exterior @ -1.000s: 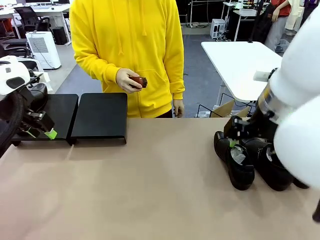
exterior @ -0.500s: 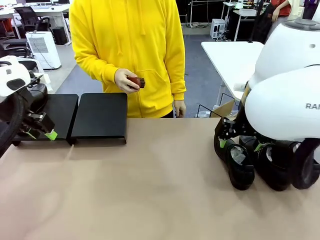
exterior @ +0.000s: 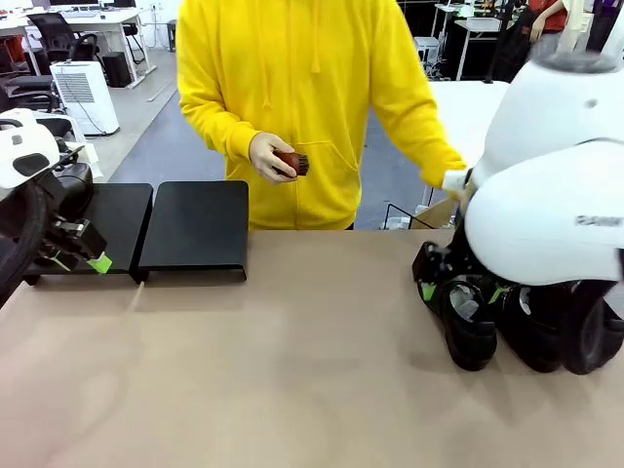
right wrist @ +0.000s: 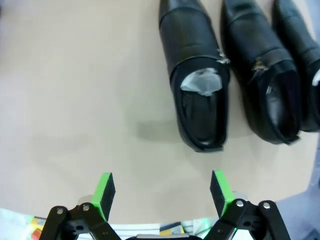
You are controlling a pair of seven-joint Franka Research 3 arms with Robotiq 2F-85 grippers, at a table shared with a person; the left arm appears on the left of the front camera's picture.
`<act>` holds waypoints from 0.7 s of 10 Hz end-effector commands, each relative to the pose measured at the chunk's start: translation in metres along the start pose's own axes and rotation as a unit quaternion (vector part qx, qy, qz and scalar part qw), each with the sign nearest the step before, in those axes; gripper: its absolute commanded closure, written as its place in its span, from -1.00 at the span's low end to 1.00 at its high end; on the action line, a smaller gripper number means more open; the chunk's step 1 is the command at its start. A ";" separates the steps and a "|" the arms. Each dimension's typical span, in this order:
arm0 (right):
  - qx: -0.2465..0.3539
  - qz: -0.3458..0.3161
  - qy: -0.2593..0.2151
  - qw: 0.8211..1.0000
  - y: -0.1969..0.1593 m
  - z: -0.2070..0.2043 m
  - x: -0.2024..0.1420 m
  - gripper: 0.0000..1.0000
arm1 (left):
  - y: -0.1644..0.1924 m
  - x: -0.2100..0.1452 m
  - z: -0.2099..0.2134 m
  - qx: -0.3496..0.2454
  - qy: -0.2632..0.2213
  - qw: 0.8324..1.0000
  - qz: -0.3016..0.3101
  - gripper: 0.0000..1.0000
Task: Organize the shoes by placing them on the stand.
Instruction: Pick up one Shoe and place it in the middle of the table.
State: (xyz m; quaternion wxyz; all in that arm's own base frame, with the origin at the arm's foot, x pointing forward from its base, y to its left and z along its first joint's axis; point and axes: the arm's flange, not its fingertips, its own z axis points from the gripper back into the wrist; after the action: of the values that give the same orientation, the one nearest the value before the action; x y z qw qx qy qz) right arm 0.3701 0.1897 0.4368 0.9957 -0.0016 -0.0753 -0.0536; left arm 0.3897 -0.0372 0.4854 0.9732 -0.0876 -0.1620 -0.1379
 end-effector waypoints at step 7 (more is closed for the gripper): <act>0.005 0.008 0.020 1.000 0.024 0.027 -0.084 -1.00 | 0.002 -0.002 -0.001 -0.009 -0.010 1.000 -0.005 -0.22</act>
State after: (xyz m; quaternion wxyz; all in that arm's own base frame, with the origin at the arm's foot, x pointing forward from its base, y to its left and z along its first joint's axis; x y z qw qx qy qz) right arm 0.2965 0.2165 0.4525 0.9979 0.0068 -0.0556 -0.0317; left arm 0.3897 -0.0371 0.4853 0.9732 -0.0876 -0.1621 -0.1377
